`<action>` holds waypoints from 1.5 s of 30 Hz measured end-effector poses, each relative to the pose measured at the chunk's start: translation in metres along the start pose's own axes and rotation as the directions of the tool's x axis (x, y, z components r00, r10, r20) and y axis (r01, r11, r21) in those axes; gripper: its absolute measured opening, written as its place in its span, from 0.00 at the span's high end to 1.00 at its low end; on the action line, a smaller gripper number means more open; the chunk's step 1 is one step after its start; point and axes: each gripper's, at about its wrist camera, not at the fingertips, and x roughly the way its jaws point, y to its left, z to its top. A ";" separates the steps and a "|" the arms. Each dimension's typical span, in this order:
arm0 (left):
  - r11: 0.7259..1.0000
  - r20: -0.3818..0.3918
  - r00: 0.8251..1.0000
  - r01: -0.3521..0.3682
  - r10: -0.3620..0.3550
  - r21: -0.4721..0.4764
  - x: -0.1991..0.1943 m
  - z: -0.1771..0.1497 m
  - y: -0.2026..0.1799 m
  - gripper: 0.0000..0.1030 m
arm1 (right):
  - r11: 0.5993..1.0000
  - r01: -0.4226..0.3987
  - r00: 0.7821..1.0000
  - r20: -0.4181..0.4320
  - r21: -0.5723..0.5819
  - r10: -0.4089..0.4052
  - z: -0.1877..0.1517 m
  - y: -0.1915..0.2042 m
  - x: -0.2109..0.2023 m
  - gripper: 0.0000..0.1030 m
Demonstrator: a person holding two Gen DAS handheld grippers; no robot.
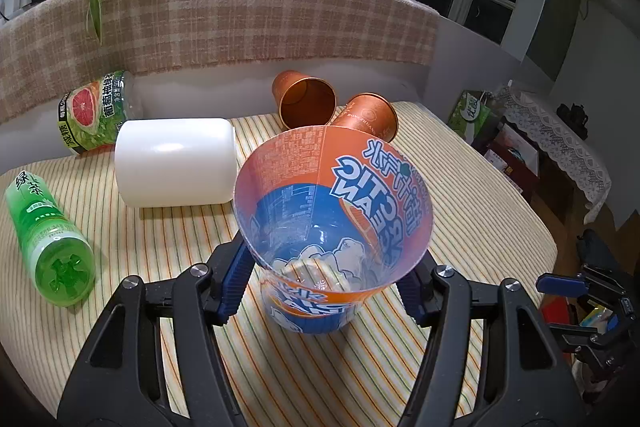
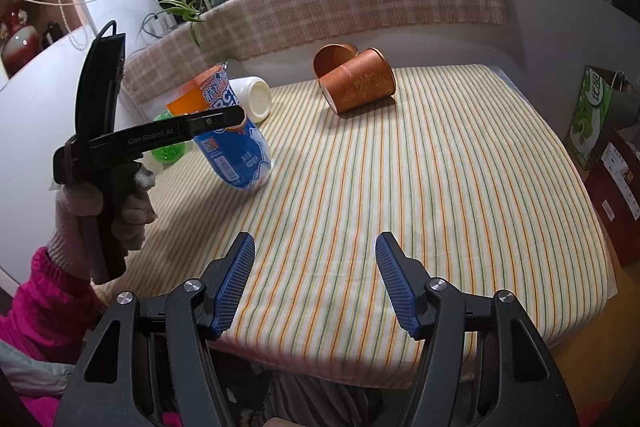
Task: Flip cup upright
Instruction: 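Rotate the can upright in the left gripper and lower it to the table, then open the left gripper and release the standing can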
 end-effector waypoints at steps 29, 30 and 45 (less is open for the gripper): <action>0.994 -0.050 0.993 -0.109 0.108 -0.020 -0.043 -0.049 0.018 0.22 | 0.999 -0.012 0.999 0.042 -0.041 0.014 0.012 0.020 0.000 0.39; 0.991 -0.028 0.992 -0.128 0.127 -0.030 -0.052 -0.049 0.019 0.22 | 0.999 -0.008 0.999 0.052 -0.050 0.010 0.014 0.023 0.000 0.39; 0.931 0.302 0.881 -0.335 0.364 -0.145 -0.174 -0.047 -0.005 0.01 | 0.995 0.079 0.961 0.269 -0.053 -0.062 0.045 0.060 -0.018 0.20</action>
